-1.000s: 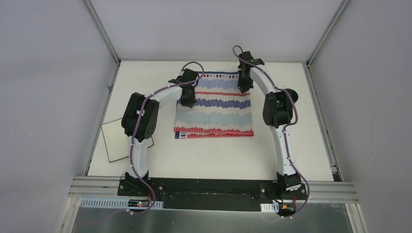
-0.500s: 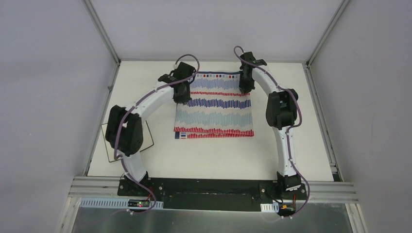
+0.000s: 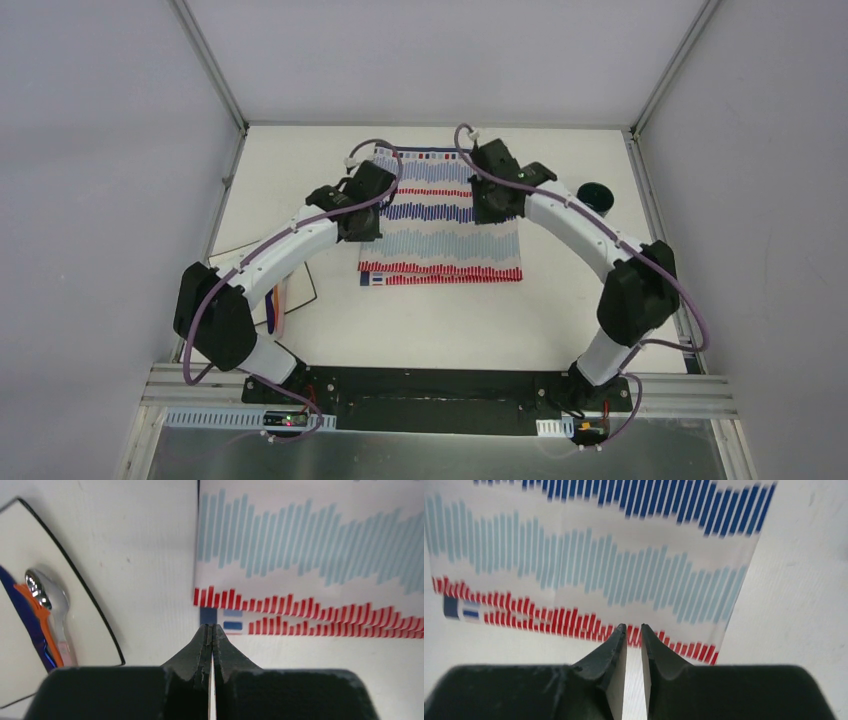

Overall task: Set the dinner table for one person
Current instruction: Move the napkin to the center of the board.

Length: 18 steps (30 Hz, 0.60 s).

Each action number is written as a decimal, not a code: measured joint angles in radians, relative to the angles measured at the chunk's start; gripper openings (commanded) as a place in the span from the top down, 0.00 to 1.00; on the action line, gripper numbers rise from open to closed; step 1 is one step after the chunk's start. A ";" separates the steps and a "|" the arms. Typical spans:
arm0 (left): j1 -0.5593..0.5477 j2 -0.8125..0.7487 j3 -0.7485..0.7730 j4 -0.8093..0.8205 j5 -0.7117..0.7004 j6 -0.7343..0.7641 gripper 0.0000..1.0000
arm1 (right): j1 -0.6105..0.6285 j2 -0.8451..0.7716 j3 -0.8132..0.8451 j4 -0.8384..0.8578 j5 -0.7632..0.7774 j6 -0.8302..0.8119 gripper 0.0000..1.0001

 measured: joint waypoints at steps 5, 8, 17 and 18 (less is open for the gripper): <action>-0.025 -0.048 -0.133 -0.039 -0.018 -0.041 1.00 | 0.093 -0.153 -0.276 0.024 0.025 0.058 0.77; -0.026 -0.102 -0.159 -0.044 -0.034 -0.054 1.00 | 0.110 -0.231 -0.426 0.034 0.043 0.105 0.76; -0.032 -0.150 -0.177 -0.043 -0.071 -0.070 1.00 | 0.118 -0.327 -0.543 0.069 0.087 0.169 0.71; -0.032 -0.150 -0.177 -0.043 -0.077 -0.070 1.00 | 0.121 -0.327 -0.543 0.074 0.089 0.172 0.69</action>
